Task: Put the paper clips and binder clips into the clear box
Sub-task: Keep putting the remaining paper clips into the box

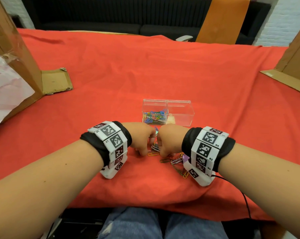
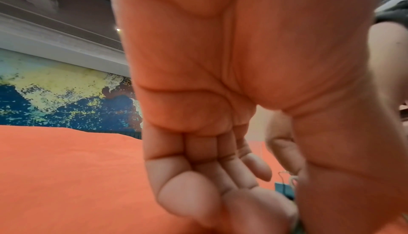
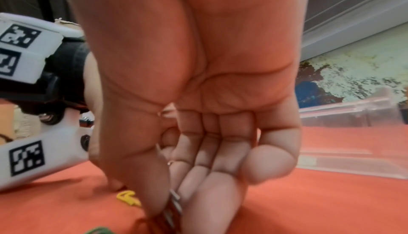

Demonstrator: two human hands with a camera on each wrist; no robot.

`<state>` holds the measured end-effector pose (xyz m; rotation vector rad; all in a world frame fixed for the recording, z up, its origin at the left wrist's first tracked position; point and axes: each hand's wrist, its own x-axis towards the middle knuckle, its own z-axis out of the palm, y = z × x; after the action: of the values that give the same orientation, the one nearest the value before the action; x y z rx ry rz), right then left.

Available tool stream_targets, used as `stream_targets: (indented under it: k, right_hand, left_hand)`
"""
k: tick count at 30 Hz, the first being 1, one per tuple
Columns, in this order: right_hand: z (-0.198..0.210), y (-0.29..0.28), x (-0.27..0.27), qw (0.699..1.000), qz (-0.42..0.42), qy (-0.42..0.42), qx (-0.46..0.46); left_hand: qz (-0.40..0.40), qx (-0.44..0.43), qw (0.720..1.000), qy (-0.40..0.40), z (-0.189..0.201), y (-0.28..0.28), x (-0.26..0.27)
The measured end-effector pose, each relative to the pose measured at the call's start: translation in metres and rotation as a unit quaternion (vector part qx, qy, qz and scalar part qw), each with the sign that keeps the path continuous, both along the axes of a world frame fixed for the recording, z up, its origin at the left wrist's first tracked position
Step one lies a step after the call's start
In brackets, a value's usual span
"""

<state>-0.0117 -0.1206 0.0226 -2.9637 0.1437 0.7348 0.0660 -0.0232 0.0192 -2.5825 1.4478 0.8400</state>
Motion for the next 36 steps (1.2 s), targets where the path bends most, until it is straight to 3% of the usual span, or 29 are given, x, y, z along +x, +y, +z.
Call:
stream_targets:
  k: [4,8,14,19,28,30,33,36]
  right_hand:
    - [0.006,-0.012,-0.005,0.999,-0.029,-0.021,0.020]
    - [0.022,-0.029,0.000,0.993,-0.074,-0.076,0.061]
    - [0.042,-0.049,0.022,0.953,-0.151,-0.238,0.108]
    - [0.042,-0.054,0.037,0.940,-0.194,-0.254,0.120]
    - [0.036,-0.056,0.042,0.938,-0.176,-0.280,0.100]
    - [0.036,-0.055,0.033,0.946,-0.162,-0.263,0.100]
    - [0.030,-0.050,0.014,0.982,-0.099,-0.129,0.093]
    - [0.020,-0.040,-0.009,0.995,-0.070,0.010,0.073]
  left_hand:
    - [0.004,-0.018,1.000,-0.002,0.005,0.003,0.004]
    - [0.030,-0.110,0.993,-0.028,0.027,0.000,0.017]
    - [0.094,-0.278,0.952,-0.085,0.057,-0.017,0.039]
    - [0.137,-0.329,0.926,-0.124,0.055,-0.033,0.046]
    - [0.130,-0.263,0.946,-0.135,0.042,-0.037,0.042]
    - [0.107,-0.221,0.961,-0.124,0.042,-0.029,0.034]
    - [0.047,-0.097,0.992,-0.068,0.036,-0.019,0.019]
    - [0.023,0.002,0.998,-0.053,0.022,-0.012,0.009]
